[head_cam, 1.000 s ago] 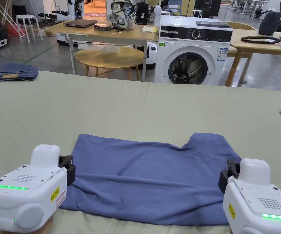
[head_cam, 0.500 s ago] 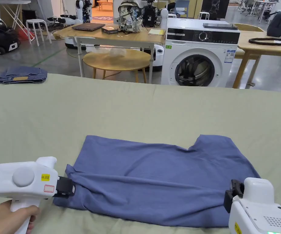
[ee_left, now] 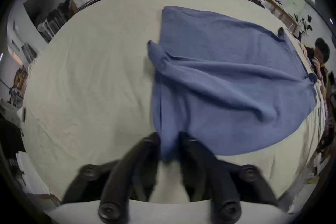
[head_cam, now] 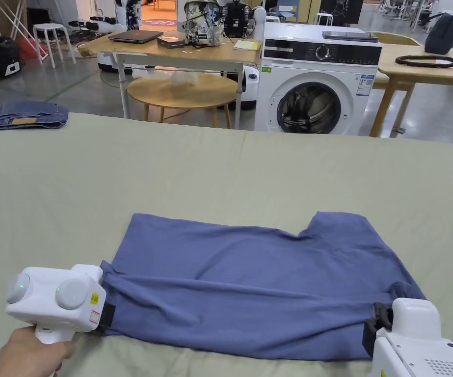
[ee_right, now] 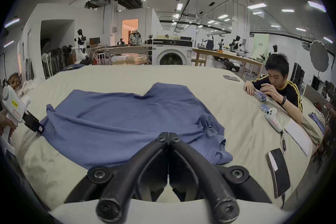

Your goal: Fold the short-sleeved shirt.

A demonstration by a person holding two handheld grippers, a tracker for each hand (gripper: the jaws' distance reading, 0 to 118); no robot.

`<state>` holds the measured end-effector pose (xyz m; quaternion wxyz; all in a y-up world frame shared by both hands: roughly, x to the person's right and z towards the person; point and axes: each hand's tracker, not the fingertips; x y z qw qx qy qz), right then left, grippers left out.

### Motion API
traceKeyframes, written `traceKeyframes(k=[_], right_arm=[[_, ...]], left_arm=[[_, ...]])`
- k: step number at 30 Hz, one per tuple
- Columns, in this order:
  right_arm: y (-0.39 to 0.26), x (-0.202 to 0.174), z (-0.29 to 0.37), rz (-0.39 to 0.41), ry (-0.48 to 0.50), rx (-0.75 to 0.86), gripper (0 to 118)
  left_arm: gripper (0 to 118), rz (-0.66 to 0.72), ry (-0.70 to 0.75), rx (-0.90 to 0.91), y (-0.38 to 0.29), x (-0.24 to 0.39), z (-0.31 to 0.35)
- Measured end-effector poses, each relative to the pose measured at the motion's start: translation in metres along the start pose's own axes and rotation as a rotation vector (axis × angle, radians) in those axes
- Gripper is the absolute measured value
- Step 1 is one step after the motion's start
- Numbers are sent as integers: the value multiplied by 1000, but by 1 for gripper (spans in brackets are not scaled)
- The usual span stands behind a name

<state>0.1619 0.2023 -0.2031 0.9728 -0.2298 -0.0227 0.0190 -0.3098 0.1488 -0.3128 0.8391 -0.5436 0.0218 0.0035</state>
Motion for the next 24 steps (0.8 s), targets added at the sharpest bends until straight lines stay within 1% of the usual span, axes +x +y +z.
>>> traceKeyframes(k=[1,4,7,9,10,11,12,14,15,16,17,20,22,24], right_arm=[[-1,1,0,-3,1,-4,0],[-3,8,-1,-17,24,-20,0],[-1,22,1,-6,23,-30,0],[4,35,-2,24,-11,-67,0],[7,42,-4,27,-21,-98,1],[10,52,-8,25,-23,-141,7],[12,61,-12,15,-35,-160,24],[15,80,-27,32,-61,-258,56],[15,87,-34,37,-79,-297,67],[16,93,-41,50,-83,-342,67],[15,100,-48,44,-84,-360,67],[14,114,-70,3,-44,-430,67],[13,115,-81,-14,-17,-453,67],[14,110,-92,9,-15,-480,67]], left_arm=[[5,-13,-47,-1,-1,1,0],[4,-16,-52,11,-10,-3,5],[3,5,-76,66,-16,-10,19],[3,10,-67,93,-21,-14,33],[3,4,-77,99,-22,-16,35],[3,2,-89,109,-23,-18,38],[3,4,-87,114,-23,-18,41],[3,3,-96,112,-22,-21,41],[3,6,-98,113,-22,-22,40],[3,8,-99,113,-22,-21,40],[3,11,-101,112,-22,-21,40],[3,7,-95,106,-22,-17,38],[3,2,-93,101,-24,-16,37],[3,3,-92,96,-25,-16,34]])
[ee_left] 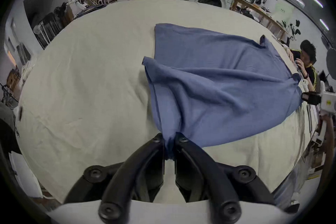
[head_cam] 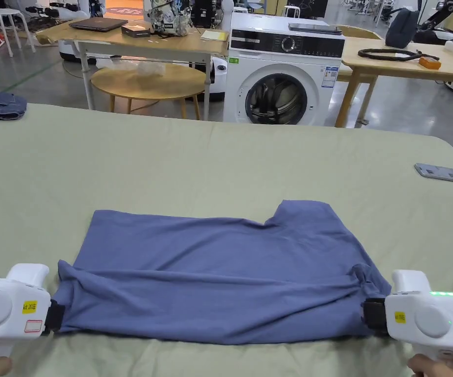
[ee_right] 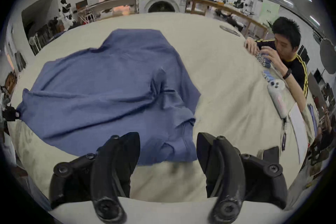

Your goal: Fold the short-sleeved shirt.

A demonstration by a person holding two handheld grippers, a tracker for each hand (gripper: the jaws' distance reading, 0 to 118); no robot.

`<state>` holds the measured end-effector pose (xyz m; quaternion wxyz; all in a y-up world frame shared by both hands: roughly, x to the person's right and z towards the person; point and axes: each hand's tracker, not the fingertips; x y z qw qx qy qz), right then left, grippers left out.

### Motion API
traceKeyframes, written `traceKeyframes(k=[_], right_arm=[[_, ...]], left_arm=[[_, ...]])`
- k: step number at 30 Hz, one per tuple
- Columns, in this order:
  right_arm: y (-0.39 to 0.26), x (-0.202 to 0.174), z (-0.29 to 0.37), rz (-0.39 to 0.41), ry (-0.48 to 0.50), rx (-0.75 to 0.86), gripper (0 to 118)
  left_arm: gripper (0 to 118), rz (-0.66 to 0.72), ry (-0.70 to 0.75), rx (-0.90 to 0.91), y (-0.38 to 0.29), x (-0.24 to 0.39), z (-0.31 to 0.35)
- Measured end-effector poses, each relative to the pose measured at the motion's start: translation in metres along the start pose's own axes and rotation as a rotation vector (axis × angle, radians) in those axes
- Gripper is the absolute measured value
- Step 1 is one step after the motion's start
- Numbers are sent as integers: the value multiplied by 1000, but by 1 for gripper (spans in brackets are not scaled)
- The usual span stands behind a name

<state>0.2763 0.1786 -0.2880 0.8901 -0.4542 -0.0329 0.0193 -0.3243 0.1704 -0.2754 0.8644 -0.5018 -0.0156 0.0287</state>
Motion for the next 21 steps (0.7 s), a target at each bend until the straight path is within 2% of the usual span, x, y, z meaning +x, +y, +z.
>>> traceKeyframes(k=[4,6,8,9,10,12,13,15,19,21], right_arm=[[4,-9,-26,78,-50,-99,65],[0,-12,-31,66,-36,-172,59],[-4,-15,-24,20,4,-119,42],[-3,-20,-21,23,25,-134,16],[-10,-21,-20,31,35,-139,8],[-15,-29,-19,73,-15,-120,7],[-16,-30,-18,69,-16,-110,6],[-17,-25,-8,0,9,-100,5],[-10,-19,25,11,13,-25,5],[1,-10,40,-42,53,2,5]], left_arm=[[3,9,-2,-12,-4,1,-2],[3,9,-1,-14,-5,1,-2],[3,13,-5,-13,-9,6,3],[3,16,-6,-11,-9,6,4],[3,18,-8,-11,-9,5,4],[3,22,-10,-9,-6,6,4],[3,23,-11,-9,-6,7,4],[3,23,-14,-5,-8,7,7],[3,22,-18,26,-3,7,18],[3,32,-29,52,-1,4,29]])
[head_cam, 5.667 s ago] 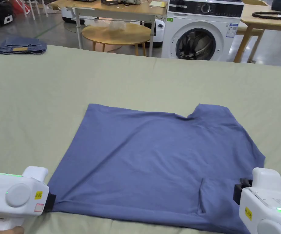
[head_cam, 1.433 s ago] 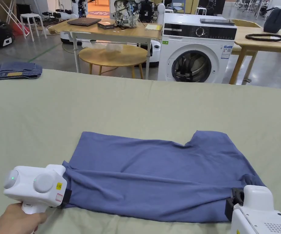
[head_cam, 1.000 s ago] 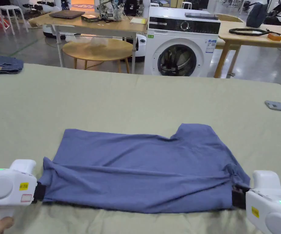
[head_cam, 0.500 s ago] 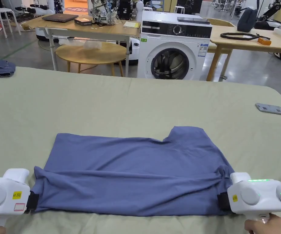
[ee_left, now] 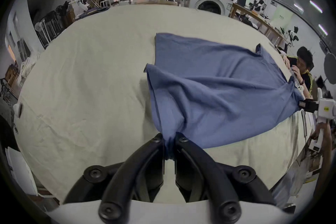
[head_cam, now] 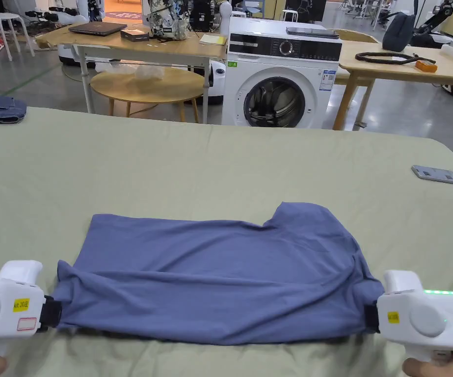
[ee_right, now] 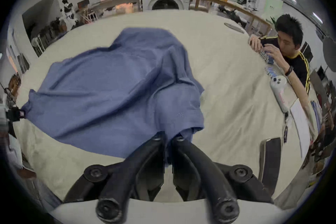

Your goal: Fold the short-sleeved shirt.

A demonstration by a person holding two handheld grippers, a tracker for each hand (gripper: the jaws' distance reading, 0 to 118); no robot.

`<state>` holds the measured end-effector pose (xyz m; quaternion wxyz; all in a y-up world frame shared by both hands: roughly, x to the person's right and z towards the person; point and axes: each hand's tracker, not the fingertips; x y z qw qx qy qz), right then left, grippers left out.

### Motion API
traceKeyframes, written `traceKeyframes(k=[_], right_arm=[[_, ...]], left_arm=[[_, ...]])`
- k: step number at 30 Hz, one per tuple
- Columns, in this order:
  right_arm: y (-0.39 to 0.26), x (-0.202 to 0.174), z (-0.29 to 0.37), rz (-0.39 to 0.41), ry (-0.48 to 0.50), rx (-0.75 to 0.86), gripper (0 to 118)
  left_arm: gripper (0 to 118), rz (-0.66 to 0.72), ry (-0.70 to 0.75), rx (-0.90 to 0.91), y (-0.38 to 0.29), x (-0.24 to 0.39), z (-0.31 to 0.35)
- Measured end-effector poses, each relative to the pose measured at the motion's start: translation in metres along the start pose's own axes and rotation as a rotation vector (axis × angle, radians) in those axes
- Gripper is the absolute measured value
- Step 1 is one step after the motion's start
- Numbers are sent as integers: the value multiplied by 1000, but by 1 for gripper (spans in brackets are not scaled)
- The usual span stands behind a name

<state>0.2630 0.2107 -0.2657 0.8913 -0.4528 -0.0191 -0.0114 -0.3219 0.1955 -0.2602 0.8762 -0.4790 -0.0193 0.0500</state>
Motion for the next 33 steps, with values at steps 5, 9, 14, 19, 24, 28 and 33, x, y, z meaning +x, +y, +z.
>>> traceKeyframes(k=[5,9,14,19,24,28,33], right_arm=[[15,-3,41,51,-20,63,5],[4,3,60,45,-10,51,5],[-39,1,66,111,-60,-21,5],[-92,3,49,66,-60,-105,5],[-115,12,16,65,-96,-142,5],[-112,11,13,65,-115,-119,9],[-96,6,34,34,-167,-69,67]], left_arm=[[3,27,-49,63,14,-3,28],[3,36,-46,79,13,-11,41],[3,31,-49,34,-25,-18,44],[3,26,-14,-61,-78,-18,30],[3,49,-9,-90,-103,-20,8],[3,70,-23,-83,-98,-24,6],[25,101,-43,-36,-86,-19,24]])
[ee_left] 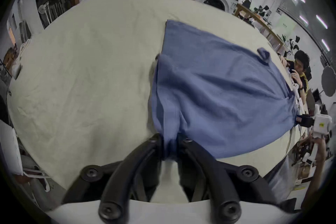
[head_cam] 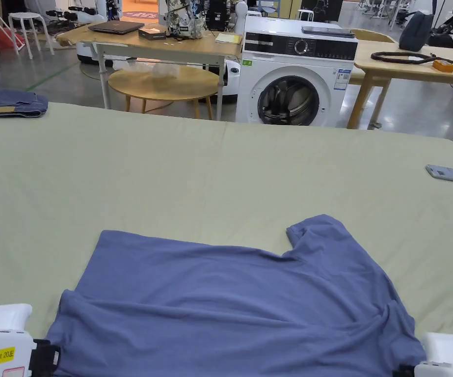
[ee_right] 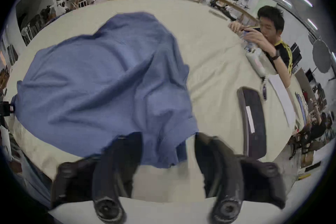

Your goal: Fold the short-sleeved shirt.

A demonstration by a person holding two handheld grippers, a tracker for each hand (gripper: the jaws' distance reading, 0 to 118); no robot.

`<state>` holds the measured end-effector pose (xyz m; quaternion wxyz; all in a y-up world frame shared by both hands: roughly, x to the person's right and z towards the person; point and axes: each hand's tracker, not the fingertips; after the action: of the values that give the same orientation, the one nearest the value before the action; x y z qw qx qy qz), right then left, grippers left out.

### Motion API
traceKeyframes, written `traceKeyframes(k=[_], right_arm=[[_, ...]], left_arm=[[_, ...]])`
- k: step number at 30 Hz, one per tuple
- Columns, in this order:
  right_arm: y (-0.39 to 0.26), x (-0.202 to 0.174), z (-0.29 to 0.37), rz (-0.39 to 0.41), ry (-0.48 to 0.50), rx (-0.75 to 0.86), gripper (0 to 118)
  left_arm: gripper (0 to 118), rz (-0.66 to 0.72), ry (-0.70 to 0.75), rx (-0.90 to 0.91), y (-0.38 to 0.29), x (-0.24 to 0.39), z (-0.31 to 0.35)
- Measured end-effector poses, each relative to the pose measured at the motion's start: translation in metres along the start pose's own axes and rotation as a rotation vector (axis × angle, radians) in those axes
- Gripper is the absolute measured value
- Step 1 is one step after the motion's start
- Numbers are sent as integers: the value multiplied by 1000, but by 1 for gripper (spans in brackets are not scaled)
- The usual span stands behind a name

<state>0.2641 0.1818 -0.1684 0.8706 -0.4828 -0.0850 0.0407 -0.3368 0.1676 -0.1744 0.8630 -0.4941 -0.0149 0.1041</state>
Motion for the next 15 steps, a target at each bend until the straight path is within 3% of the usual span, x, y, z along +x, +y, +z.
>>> traceKeyframes(k=[1,2,12,14,15], right_arm=[[5,0,8,-15,13,42,67],[12,-1,16,-26,20,91,67],[48,-66,71,-91,115,594,64],[51,-82,80,-89,121,676,46],[54,-89,82,-81,114,702,22]], left_arm=[[38,3,4,33,4,3,5],[42,-2,3,70,8,5,6],[42,-95,-27,477,44,66,42],[31,-123,4,552,47,82,47],[15,-133,19,580,48,87,49]])
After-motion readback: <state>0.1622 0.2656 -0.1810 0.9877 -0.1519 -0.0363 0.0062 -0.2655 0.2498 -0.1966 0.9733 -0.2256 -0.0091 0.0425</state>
